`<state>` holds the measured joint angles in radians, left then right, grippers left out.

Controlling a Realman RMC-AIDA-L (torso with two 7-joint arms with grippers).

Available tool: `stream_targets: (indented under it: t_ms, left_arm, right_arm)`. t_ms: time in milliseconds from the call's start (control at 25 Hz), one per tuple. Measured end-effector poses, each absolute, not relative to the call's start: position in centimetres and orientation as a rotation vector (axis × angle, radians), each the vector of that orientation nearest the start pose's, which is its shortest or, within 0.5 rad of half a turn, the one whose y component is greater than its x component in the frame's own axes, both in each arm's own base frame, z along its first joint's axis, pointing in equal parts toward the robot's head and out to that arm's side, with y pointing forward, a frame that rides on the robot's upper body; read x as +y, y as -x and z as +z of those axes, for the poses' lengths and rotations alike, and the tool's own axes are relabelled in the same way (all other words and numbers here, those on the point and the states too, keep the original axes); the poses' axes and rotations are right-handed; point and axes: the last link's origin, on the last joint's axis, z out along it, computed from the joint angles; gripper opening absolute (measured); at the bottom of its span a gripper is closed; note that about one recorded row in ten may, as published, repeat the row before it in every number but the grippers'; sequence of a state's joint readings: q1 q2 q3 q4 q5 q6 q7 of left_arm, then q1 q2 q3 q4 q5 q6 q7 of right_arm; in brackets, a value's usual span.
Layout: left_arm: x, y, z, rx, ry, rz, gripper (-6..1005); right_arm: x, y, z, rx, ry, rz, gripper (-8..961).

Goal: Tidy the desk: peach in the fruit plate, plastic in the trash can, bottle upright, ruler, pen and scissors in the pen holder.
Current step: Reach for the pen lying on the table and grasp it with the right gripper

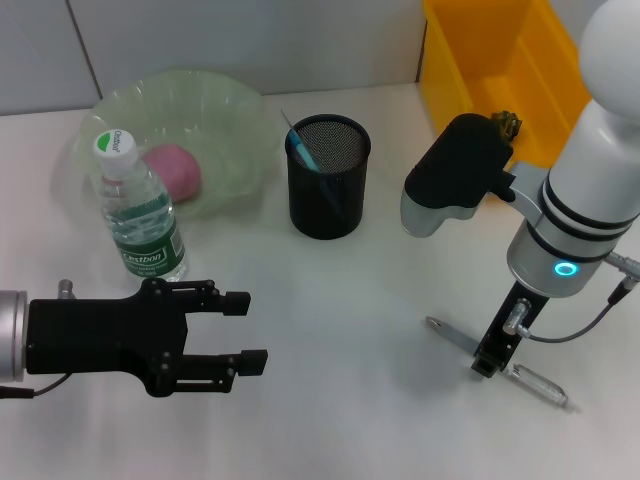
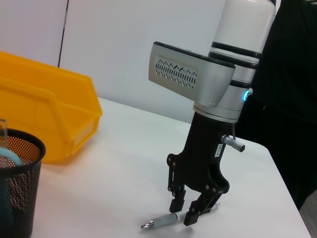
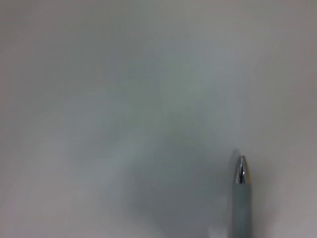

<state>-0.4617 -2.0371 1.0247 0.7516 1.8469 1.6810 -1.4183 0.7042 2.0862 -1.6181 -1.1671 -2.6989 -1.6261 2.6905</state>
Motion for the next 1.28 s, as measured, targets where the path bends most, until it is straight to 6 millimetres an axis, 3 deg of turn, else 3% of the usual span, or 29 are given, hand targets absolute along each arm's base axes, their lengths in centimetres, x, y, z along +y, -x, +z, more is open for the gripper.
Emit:
stream_targets:
  t_ms: [1280]
  left_arm:
    - [29.91, 24.29, -0.71, -0.481, 3.01, -0.686, 635]
  right_arm:
    - [33.35, -19.6, -4.24, 0.942, 2.557, -0.977, 244]
